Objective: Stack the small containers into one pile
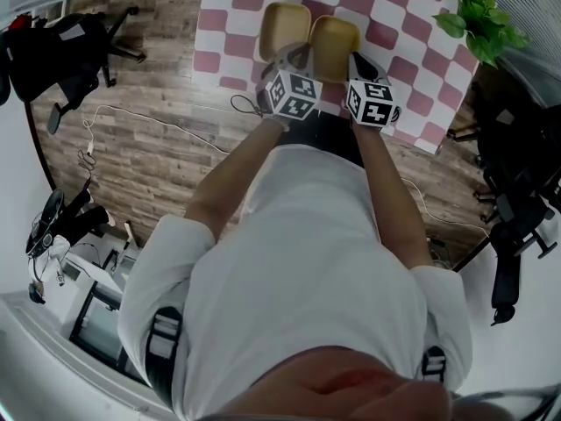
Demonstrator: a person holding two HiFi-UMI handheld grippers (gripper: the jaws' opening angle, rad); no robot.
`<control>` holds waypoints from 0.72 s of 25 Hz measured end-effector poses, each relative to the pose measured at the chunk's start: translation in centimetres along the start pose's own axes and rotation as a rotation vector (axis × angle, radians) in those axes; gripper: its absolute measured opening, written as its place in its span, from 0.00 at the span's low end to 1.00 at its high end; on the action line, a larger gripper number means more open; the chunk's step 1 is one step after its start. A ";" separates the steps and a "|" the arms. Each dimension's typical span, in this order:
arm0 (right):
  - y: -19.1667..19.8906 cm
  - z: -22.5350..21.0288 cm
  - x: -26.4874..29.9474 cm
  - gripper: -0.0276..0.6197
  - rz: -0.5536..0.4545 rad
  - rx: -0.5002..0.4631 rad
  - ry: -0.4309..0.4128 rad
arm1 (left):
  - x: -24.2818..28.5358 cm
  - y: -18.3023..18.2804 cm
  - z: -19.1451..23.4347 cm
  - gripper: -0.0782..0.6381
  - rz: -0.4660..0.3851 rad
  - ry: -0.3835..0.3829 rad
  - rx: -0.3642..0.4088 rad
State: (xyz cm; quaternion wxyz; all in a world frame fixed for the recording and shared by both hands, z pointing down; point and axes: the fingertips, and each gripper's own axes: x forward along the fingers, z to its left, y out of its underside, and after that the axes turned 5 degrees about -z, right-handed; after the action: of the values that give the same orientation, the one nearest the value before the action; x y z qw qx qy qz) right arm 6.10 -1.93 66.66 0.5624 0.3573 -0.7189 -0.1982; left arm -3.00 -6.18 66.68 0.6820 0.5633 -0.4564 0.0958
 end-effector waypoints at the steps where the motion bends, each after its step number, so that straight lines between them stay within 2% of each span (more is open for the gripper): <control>1: 0.0 0.0 0.1 0.09 -0.006 -0.009 -0.002 | 0.1 0.1 0.0 0.16 0.002 -0.004 0.007; 7: -1.2 0.3 -0.4 0.09 -0.036 -0.009 -0.019 | -0.4 -0.6 0.0 0.16 0.001 0.010 -0.022; 15: -8.1 1.5 -5.4 0.10 -0.195 -0.079 -0.047 | -5.1 -6.9 -0.8 0.16 -0.159 0.030 -0.098; 18: -9.2 1.7 -5.9 0.10 -0.220 -0.088 -0.046 | -5.7 -8.2 -0.9 0.16 -0.192 0.022 -0.105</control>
State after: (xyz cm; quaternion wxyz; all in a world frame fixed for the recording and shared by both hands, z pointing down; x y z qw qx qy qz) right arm 7.86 -3.96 55.91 0.5357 0.4041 -0.6788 -0.2983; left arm -0.50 -6.03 56.99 0.7216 0.5669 -0.3972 0.0119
